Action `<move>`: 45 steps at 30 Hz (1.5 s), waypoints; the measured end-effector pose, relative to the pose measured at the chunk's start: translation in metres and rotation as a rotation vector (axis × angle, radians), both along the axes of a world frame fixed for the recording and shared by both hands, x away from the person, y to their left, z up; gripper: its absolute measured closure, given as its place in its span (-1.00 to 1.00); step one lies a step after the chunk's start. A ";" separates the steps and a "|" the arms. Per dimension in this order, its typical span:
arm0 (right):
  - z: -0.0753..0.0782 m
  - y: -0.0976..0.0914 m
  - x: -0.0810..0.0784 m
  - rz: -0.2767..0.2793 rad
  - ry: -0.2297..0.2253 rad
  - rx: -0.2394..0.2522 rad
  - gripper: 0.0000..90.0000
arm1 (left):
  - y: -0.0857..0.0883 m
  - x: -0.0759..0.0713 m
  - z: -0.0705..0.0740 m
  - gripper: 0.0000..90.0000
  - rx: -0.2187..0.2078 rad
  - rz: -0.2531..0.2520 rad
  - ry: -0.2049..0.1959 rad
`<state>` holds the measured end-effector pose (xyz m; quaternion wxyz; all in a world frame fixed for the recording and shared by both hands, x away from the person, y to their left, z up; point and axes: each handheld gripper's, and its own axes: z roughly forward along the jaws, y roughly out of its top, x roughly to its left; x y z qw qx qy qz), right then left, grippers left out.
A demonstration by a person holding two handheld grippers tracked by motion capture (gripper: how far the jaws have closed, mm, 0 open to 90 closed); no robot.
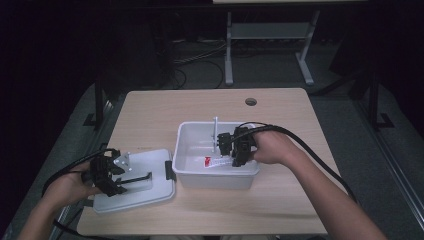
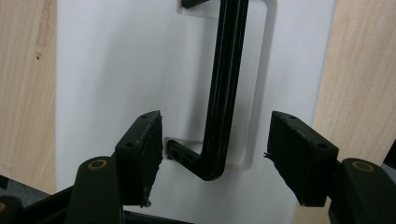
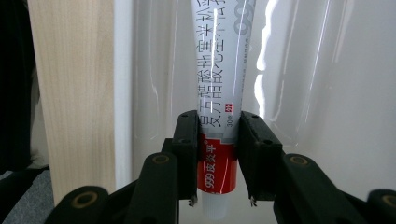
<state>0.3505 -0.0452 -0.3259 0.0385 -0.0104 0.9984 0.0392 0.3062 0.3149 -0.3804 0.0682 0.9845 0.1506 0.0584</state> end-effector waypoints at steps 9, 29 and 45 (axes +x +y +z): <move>-0.011 0.000 0.003 -0.008 0.013 -0.012 0.53 | 0.000 0.000 0.000 -0.22 -0.001 -0.001 -0.005; -0.038 -0.003 0.010 -0.043 0.047 -0.033 0.53 | -0.003 0.001 -0.003 -0.22 0.001 -0.008 0.001; -0.045 0.000 0.011 -0.037 0.059 -0.044 0.53 | -0.005 0.001 -0.004 -0.23 0.003 -0.010 -0.002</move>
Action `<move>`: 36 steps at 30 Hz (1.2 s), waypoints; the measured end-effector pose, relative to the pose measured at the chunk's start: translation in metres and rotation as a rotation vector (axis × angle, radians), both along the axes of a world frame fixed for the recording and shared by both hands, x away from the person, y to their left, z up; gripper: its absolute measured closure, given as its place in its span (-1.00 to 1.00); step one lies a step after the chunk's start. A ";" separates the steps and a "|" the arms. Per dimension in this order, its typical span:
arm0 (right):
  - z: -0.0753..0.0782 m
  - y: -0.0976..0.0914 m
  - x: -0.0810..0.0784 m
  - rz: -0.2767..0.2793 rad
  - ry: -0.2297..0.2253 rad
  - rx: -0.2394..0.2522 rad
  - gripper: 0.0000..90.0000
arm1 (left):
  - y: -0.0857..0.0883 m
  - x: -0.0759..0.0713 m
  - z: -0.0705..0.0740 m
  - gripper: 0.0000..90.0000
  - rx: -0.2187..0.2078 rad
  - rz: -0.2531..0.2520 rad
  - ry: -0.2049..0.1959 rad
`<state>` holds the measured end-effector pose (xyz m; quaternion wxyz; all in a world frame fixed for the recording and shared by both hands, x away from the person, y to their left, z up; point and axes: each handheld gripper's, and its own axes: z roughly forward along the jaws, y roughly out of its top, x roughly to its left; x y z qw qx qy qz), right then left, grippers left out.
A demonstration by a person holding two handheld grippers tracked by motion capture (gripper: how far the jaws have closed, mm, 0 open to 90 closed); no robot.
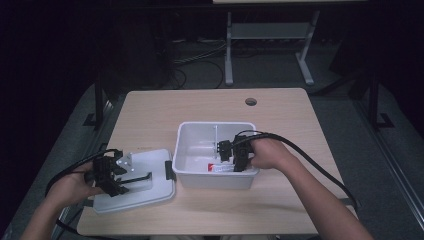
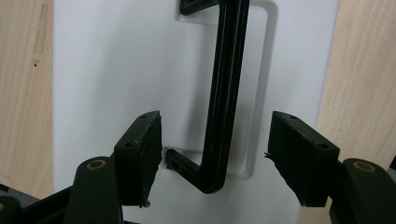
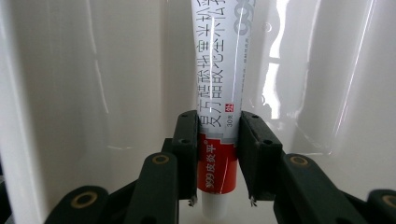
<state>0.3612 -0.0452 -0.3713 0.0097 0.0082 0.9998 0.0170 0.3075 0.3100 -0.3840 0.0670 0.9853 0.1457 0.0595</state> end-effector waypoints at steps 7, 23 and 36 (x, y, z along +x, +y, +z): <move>0.002 0.000 -0.001 0.002 0.001 0.011 0.42 | 0.000 0.000 0.001 -0.23 0.001 -0.001 -0.001; 0.021 -0.003 0.000 -0.004 -0.040 0.047 0.21 | -0.002 0.001 0.000 -0.23 0.001 -0.003 -0.005; 0.038 -0.009 0.000 -0.019 -0.052 0.071 0.12 | -0.001 0.001 0.000 -0.23 0.007 0.000 -0.007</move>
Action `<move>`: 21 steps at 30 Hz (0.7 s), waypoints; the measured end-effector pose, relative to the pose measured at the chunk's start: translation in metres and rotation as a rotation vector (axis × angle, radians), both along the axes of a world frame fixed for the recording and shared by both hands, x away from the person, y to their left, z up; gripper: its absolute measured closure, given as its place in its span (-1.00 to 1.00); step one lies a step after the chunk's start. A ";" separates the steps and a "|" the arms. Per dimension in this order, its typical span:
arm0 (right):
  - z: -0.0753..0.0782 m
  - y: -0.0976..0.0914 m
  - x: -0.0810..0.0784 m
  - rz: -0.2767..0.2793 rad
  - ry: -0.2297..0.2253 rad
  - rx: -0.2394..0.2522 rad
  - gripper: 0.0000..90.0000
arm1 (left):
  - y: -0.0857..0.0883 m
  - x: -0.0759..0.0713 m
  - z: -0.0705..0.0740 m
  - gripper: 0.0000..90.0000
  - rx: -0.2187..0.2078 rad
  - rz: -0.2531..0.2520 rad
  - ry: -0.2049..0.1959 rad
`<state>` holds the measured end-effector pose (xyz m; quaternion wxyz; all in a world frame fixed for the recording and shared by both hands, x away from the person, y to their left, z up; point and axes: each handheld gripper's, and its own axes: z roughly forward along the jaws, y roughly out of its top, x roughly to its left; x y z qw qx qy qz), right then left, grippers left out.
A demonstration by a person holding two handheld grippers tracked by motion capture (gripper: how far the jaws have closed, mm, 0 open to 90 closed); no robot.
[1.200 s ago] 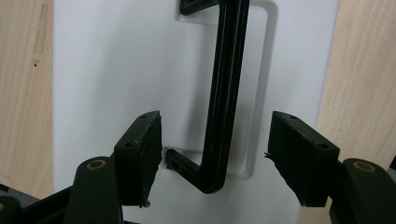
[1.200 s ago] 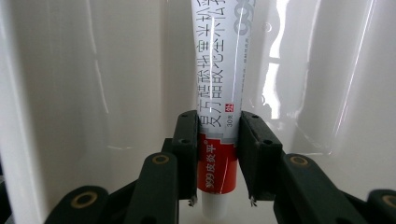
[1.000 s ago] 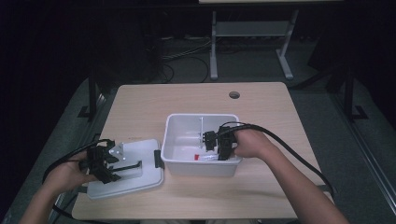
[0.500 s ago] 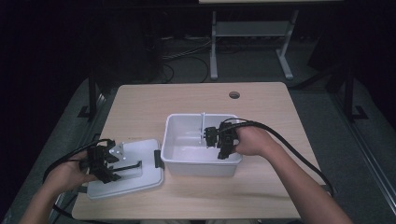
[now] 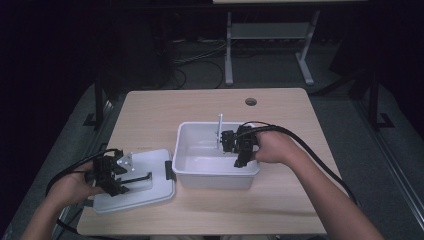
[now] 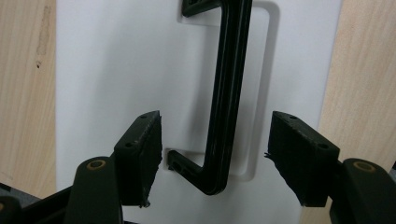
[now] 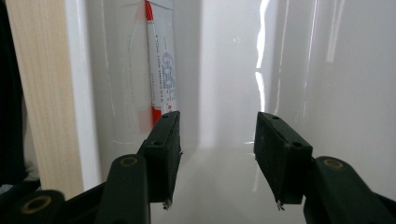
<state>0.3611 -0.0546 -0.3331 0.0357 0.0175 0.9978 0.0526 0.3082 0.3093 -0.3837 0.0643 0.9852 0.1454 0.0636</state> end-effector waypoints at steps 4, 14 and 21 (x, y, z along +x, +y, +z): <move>0.006 -0.003 -0.001 -0.008 0.000 0.000 0.10 | 0.000 0.000 0.000 -0.23 -0.002 0.000 -0.005; 0.015 -0.005 -0.001 -0.009 0.003 0.004 0.05 | -0.001 0.001 0.000 -0.23 -0.003 -0.002 -0.002; 0.020 -0.010 -0.003 -0.010 -0.004 0.004 0.01 | -0.001 0.000 0.001 -0.23 -0.004 0.001 -0.005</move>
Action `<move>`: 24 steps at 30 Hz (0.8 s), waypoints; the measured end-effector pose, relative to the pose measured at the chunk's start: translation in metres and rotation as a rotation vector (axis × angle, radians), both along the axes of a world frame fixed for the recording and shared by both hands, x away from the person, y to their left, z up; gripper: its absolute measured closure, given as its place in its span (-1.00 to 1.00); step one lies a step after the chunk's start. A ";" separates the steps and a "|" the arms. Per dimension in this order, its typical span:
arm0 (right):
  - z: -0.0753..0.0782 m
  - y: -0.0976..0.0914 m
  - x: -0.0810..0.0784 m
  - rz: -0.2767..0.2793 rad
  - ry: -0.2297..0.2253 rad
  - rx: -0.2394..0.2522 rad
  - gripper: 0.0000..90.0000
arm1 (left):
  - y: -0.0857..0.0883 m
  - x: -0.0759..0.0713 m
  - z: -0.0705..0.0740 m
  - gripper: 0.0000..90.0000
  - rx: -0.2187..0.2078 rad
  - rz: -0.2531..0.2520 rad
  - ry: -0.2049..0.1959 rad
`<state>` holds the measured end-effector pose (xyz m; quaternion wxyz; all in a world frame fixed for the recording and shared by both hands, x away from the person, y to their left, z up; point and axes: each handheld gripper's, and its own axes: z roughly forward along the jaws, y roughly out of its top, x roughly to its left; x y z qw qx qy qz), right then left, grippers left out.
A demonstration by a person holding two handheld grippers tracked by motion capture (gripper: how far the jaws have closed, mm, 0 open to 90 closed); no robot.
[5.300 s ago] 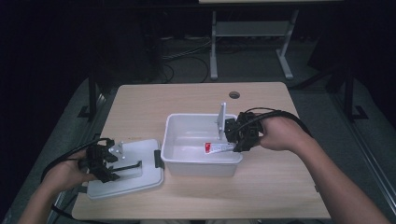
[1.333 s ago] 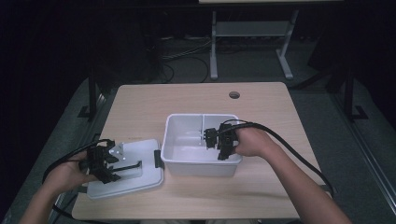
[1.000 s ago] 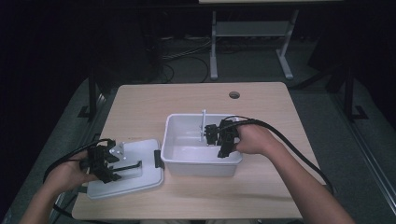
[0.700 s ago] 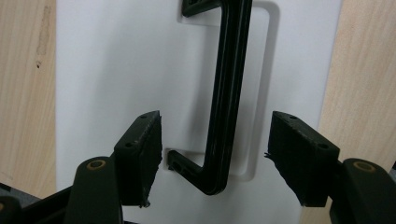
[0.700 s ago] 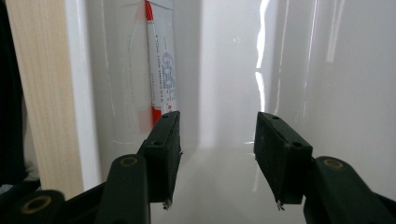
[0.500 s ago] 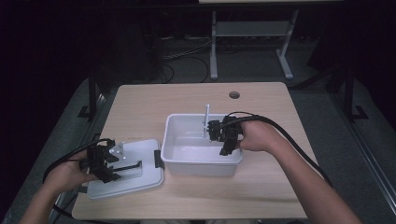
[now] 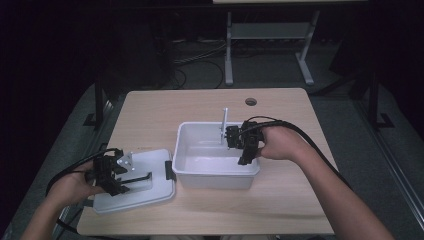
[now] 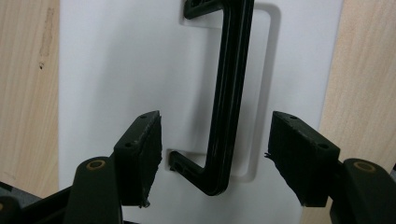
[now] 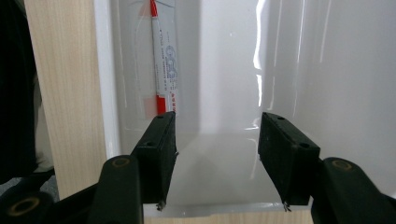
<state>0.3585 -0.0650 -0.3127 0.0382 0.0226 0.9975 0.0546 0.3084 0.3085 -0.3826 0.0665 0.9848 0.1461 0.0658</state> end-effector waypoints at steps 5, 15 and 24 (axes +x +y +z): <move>0.004 -0.004 0.000 -0.004 -0.013 0.002 -0.02 | -0.001 0.000 0.000 -0.23 -0.003 0.000 0.000; 0.010 -0.016 -0.002 -0.032 -0.024 0.006 -0.07 | -0.001 0.000 0.001 -0.23 0.000 -0.002 0.000; 0.014 -0.032 -0.003 -0.054 -0.034 0.012 -0.09 | -0.003 0.000 0.000 -0.23 0.001 -0.004 0.002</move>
